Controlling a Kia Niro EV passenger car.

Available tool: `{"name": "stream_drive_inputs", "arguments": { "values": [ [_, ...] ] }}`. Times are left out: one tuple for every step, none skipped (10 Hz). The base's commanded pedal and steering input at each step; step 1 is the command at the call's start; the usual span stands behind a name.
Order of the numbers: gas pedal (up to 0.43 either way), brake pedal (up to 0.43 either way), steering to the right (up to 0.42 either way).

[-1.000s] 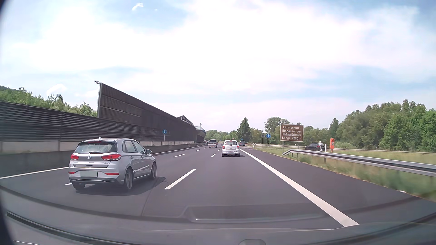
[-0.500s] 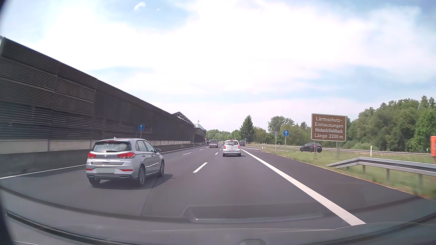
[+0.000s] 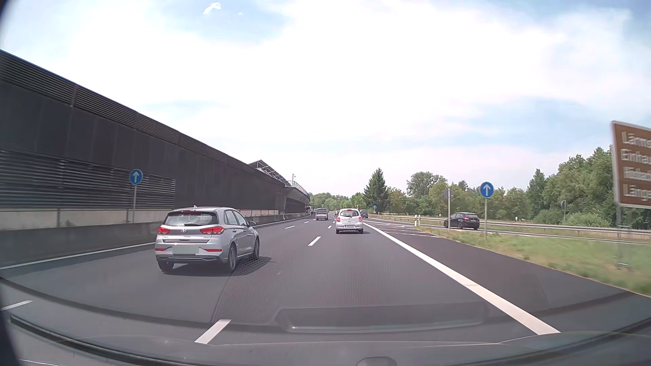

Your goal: Follow the waypoints while adhering to traffic rules and regulations

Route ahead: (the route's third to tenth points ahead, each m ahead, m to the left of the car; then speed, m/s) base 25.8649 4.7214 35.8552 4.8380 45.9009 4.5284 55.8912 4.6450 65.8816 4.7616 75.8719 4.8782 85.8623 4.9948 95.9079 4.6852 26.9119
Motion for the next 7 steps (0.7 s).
{"name": "stream_drive_inputs", "arguments": {
  "values": [
    [0.0, 0.0, -0.007],
    [0.0, 0.0, -0.007],
    [0.0, 0.0, -0.007],
    [0.0, 0.0, -0.006],
    [0.0, 0.0, -0.007],
    [0.0, 0.0, -0.006],
    [0.0, 0.0, -0.005]
  ]
}}
